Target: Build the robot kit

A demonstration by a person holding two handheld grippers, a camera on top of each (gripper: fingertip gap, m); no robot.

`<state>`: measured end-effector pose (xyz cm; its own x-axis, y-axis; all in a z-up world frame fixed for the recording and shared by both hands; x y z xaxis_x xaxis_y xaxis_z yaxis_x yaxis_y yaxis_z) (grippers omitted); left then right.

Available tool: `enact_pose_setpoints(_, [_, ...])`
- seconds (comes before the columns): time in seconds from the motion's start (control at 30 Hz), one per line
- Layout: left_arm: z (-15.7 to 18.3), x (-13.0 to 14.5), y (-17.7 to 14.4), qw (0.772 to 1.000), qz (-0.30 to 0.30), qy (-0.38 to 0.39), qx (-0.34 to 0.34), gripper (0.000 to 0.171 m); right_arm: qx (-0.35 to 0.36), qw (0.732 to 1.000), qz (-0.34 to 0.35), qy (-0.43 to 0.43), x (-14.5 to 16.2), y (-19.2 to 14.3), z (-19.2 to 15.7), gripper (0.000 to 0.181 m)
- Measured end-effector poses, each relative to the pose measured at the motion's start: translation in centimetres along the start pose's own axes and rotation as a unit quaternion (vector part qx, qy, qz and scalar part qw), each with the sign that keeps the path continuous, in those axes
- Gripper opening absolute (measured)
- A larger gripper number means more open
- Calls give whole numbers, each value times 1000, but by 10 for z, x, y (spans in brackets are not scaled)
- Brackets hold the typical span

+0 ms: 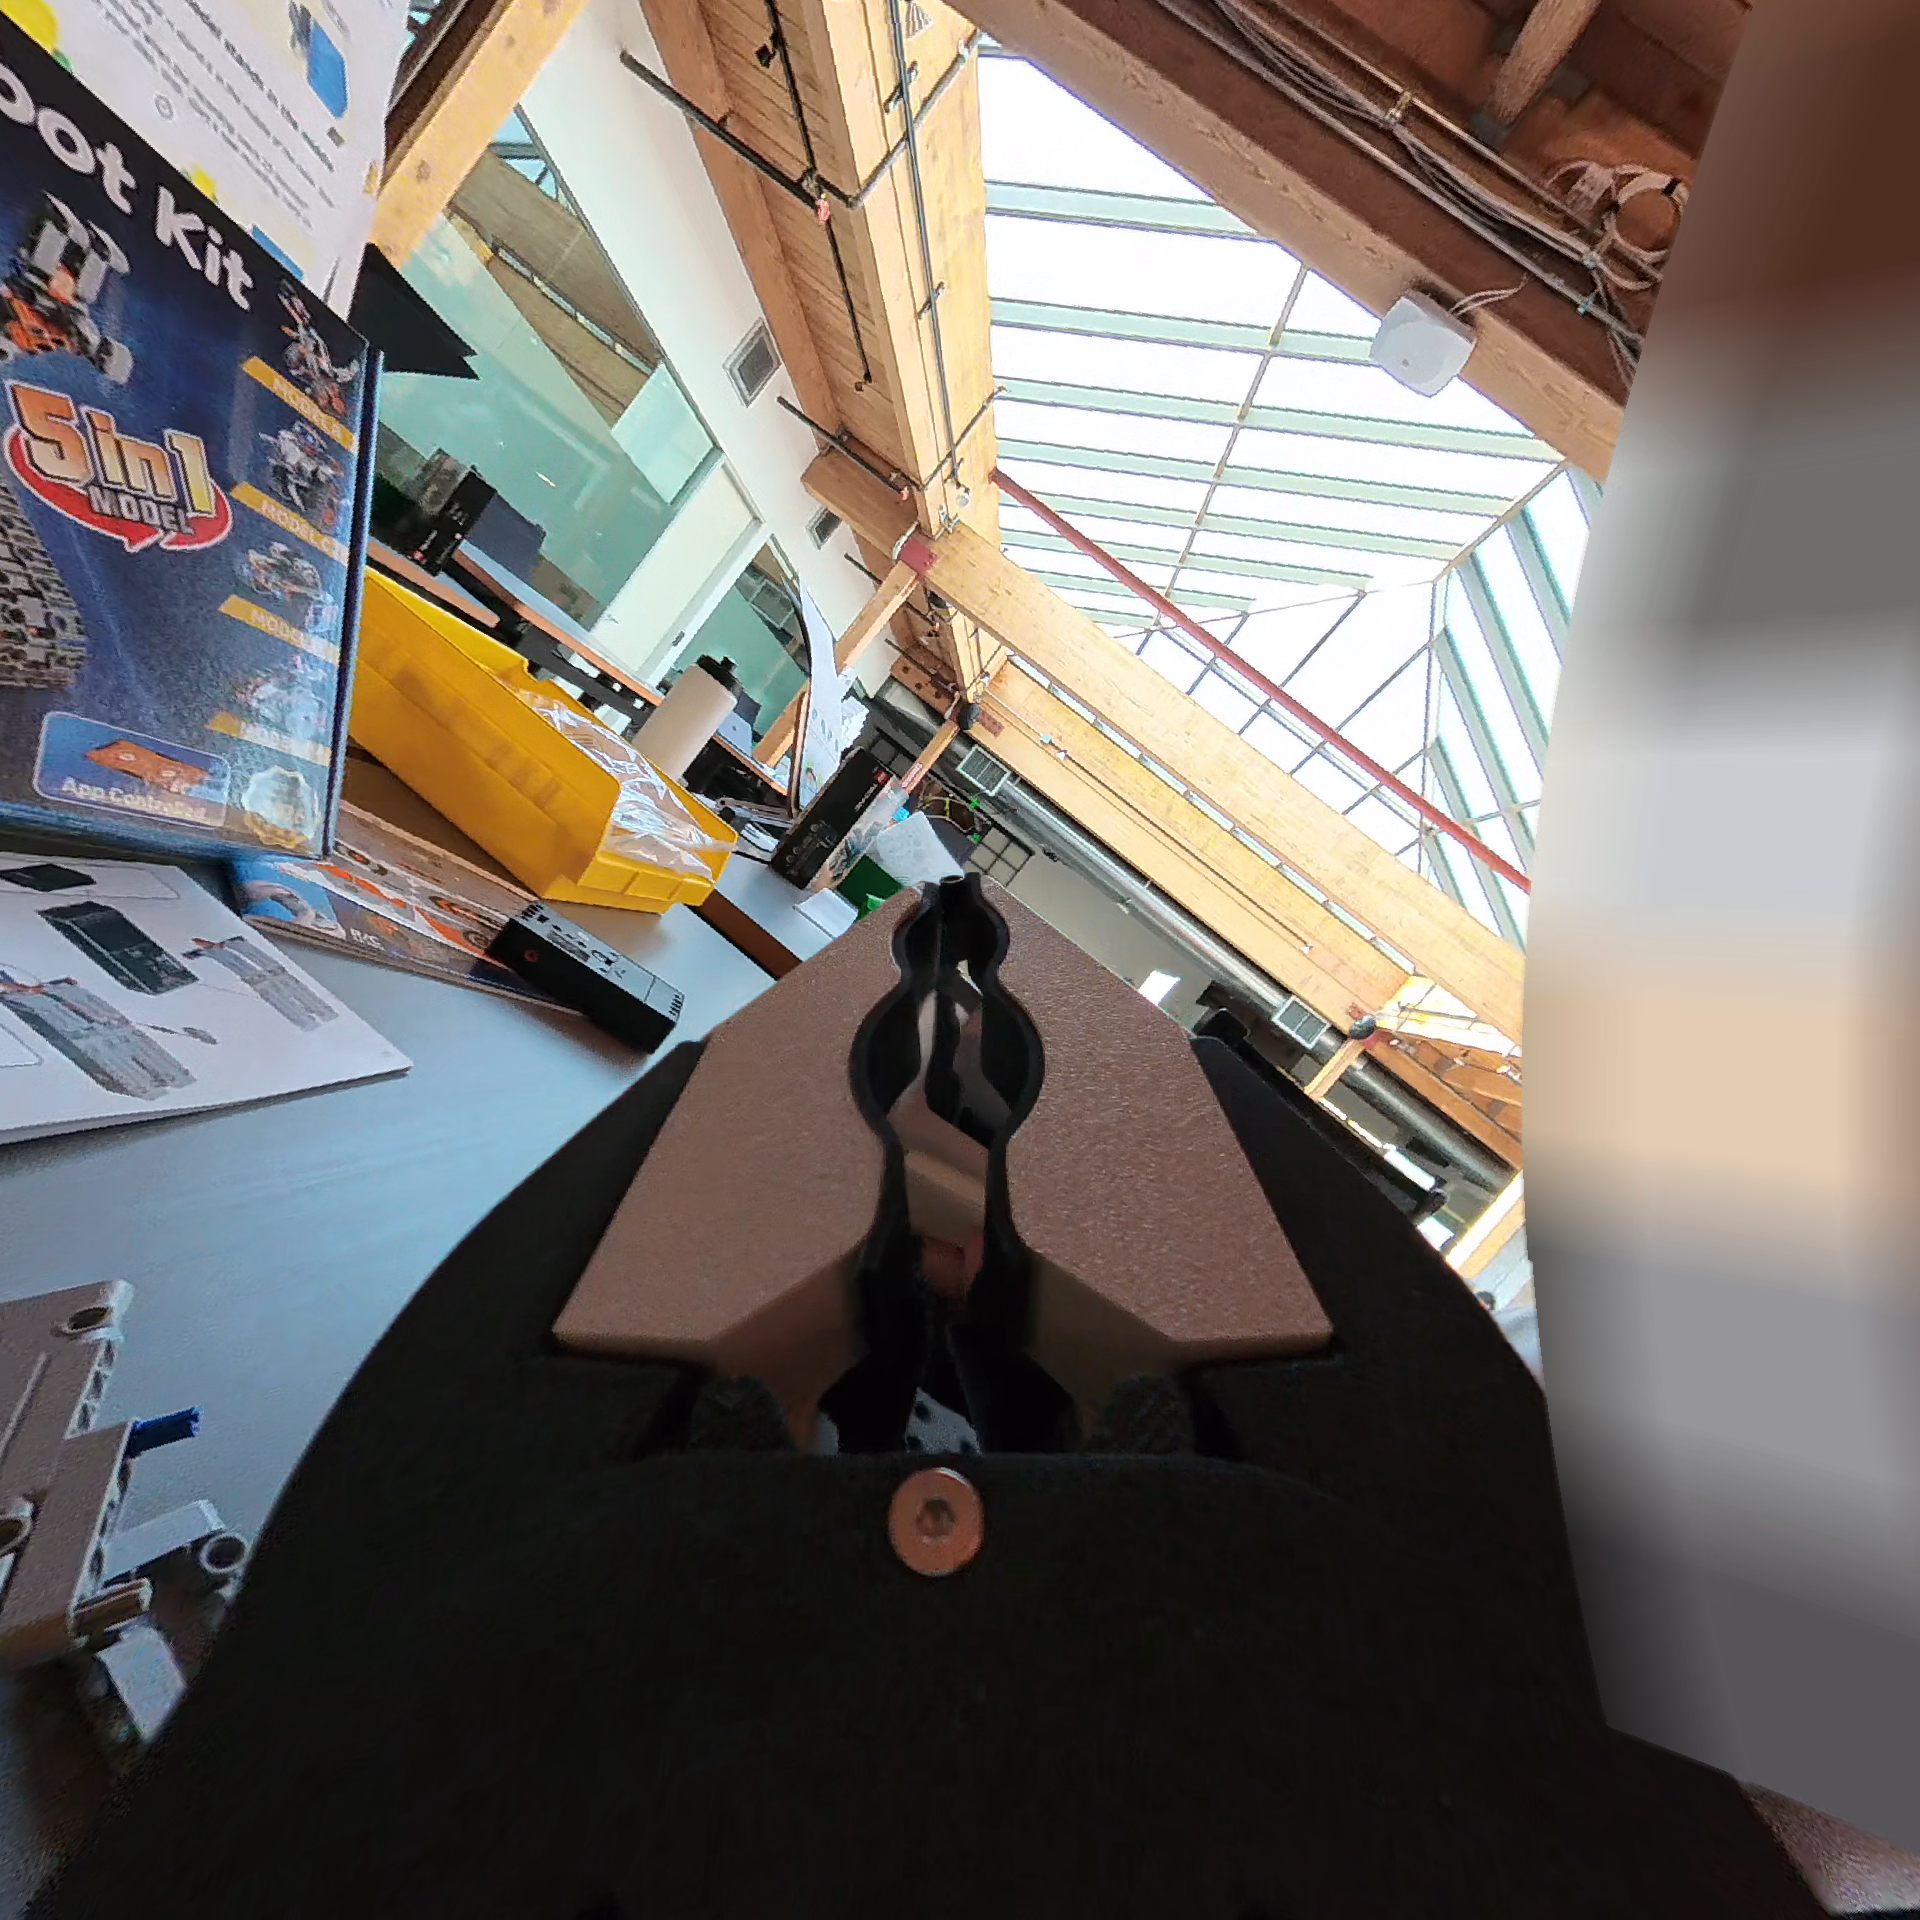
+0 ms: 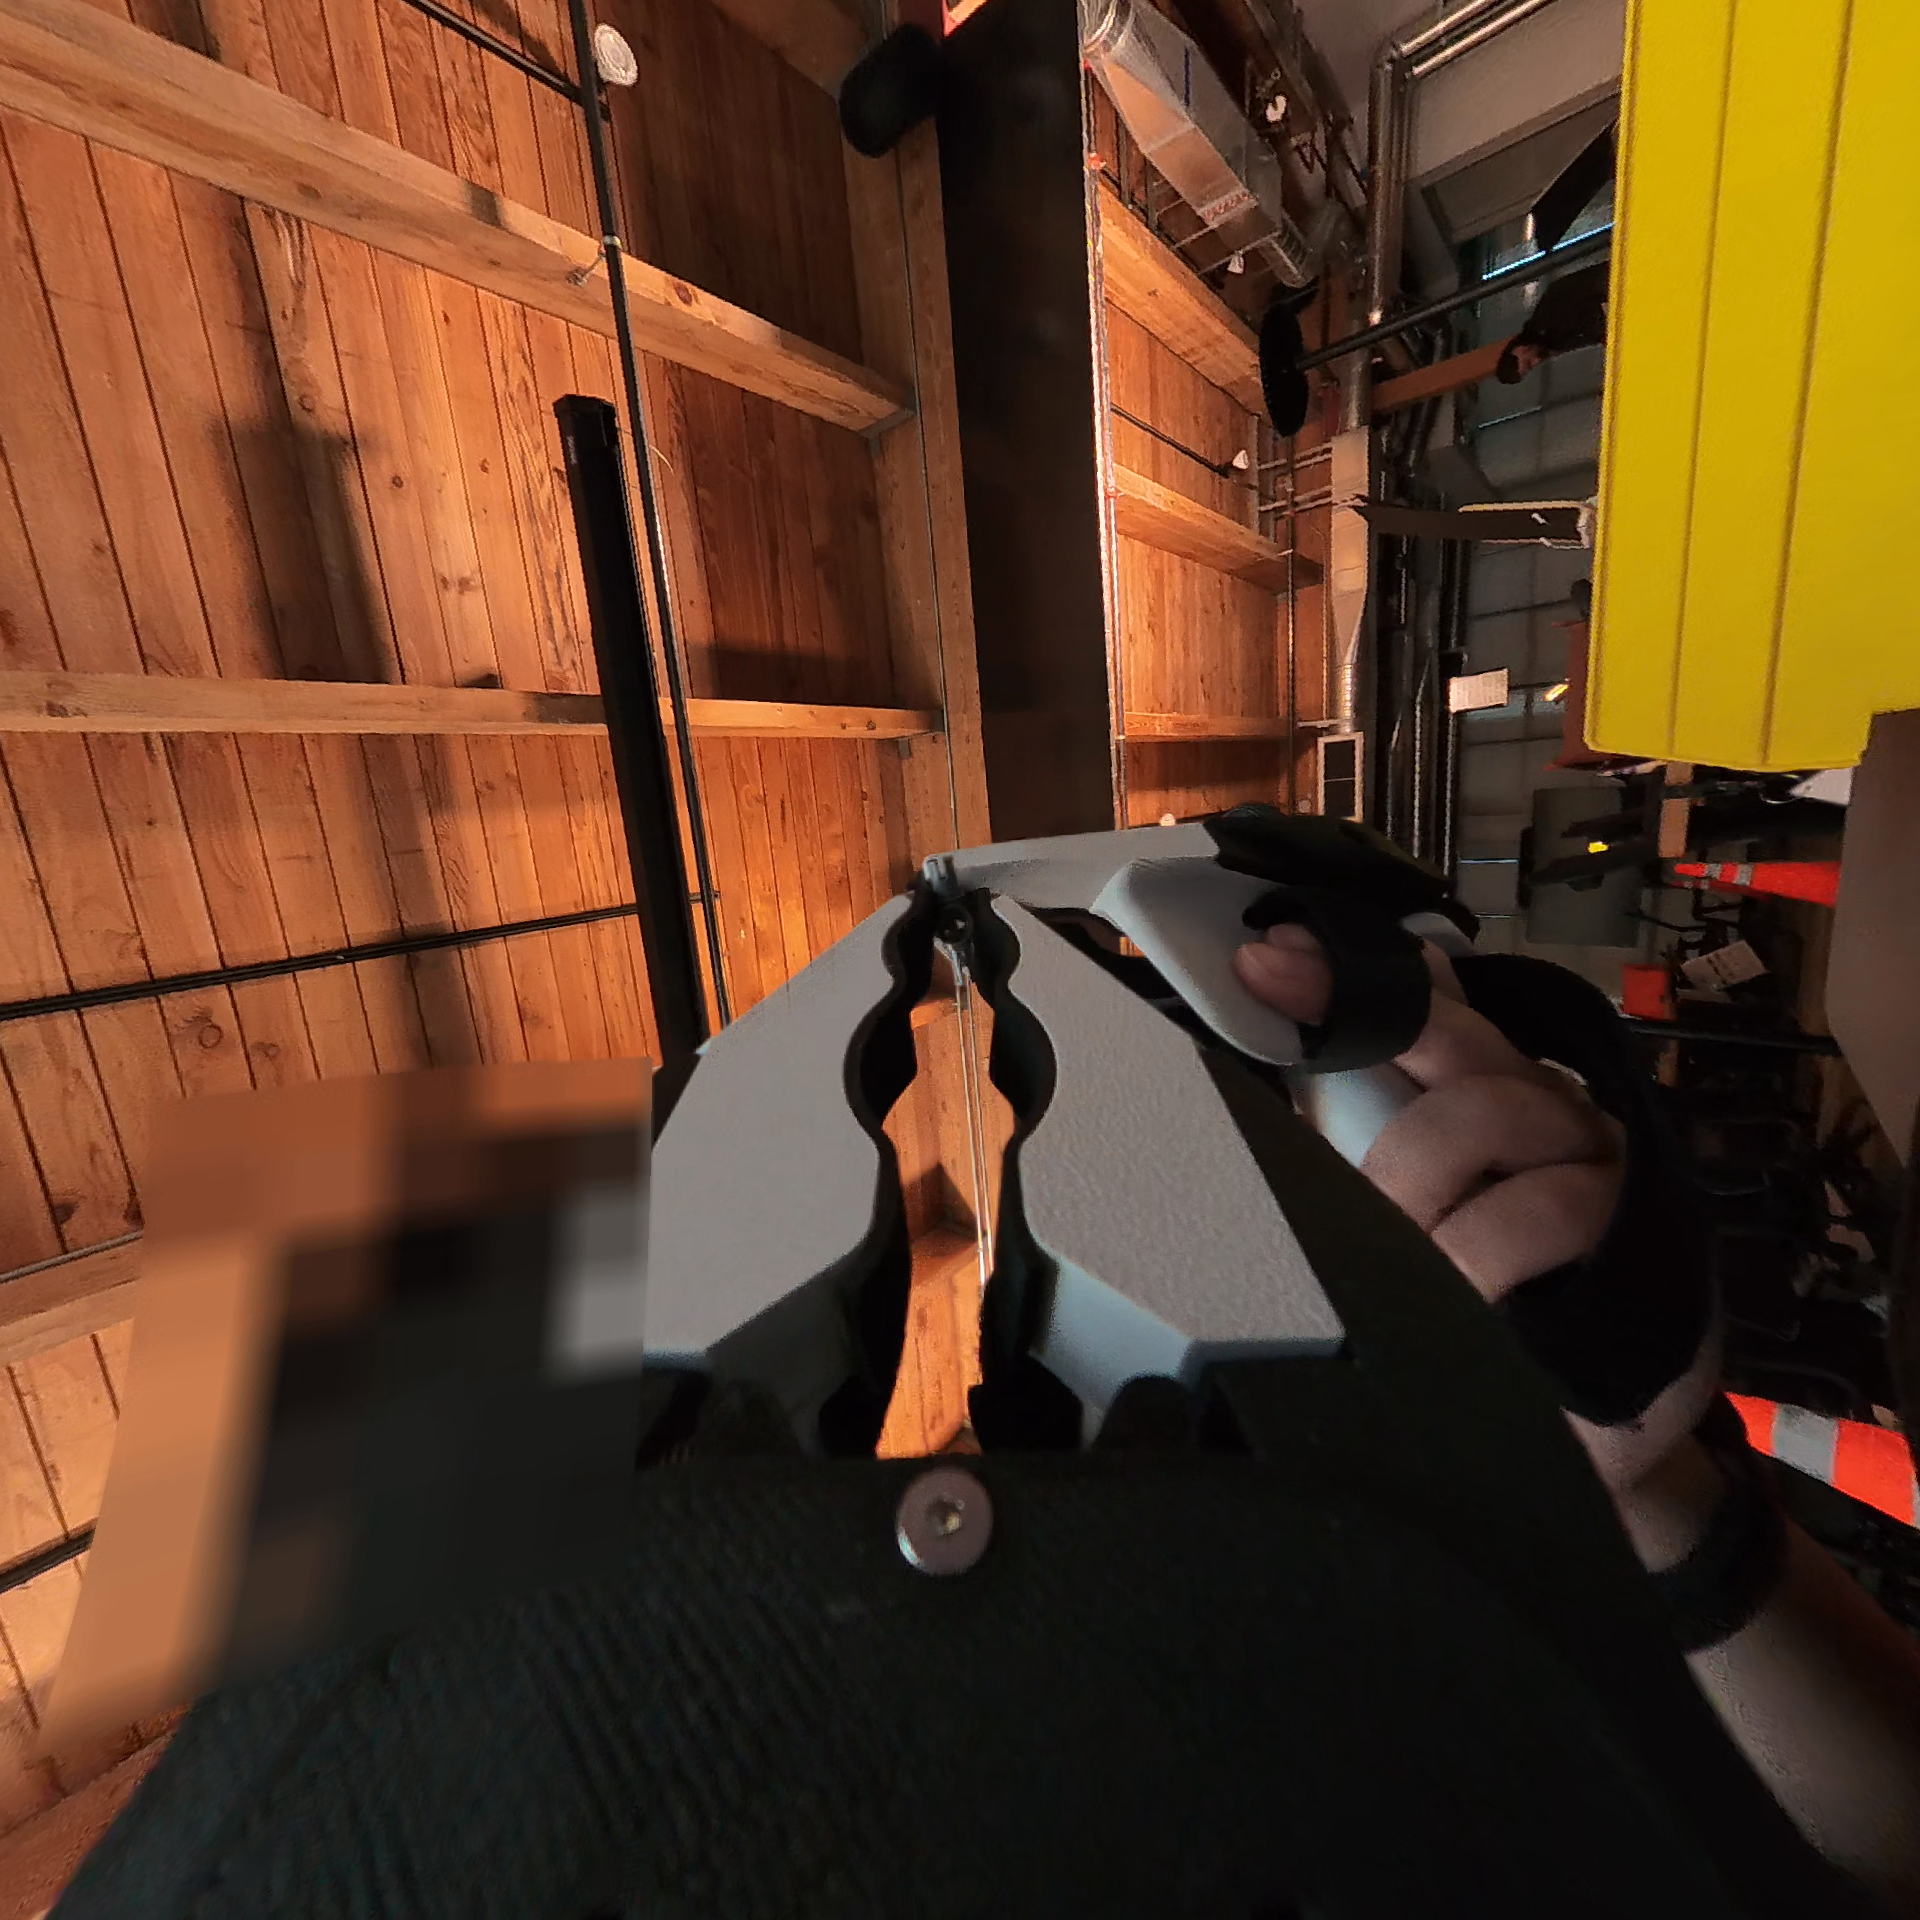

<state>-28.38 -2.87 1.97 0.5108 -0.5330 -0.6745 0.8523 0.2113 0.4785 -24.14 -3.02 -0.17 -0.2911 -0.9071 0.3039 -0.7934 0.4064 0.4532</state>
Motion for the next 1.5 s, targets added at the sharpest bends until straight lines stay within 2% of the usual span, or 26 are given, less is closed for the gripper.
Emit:
enact_pose_setpoints(0.27, [0, -2, -3, 997, 8, 72, -21, 1, -26, 999, 21, 31, 4, 7, 1, 5])
enact_pose_setpoints(0.4, [1, -3, -4, 993, 19, 111, -46, 1, -24, 999, 48, 0, 3, 9, 1, 5])
enact_pose_setpoints(0.6, [-3, -2, -3, 995, 58, 63, -59, 1, 5, 986, 100, -137, 1, 8, -2, 6])
enact_pose_setpoints(0.83, [-5, -3, 2, 991, 87, 67, -76, 1, -24, 972, 156, -174, -2, 8, -6, 6])
enact_pose_setpoints(1.23, [-16, 7, 1, 989, 38, 83, -117, 2, -2, 965, 179, -190, -12, -1, 2, 5])
enact_pose_setpoints(1.4, [-18, 8, 3, 988, 37, 83, -122, 2, 19, 947, 183, -265, -15, -3, 0, 5])
enact_pose_setpoints(1.5, [-20, 8, 5, 988, 49, 75, -125, 2, 27, 925, 192, -327, -17, -3, -3, 5])
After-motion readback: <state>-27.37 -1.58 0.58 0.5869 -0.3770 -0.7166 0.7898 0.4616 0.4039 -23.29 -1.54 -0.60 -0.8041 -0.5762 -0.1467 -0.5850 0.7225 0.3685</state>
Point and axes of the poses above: each gripper's, where its closed fingertips meet, y out along the fingers, x out of its underside, z = x × y across the jaws, the point moved 3 cm from there along -y, back along the fingers, and after that the axes turned 9 degrees about x, right-handed, at the moved point
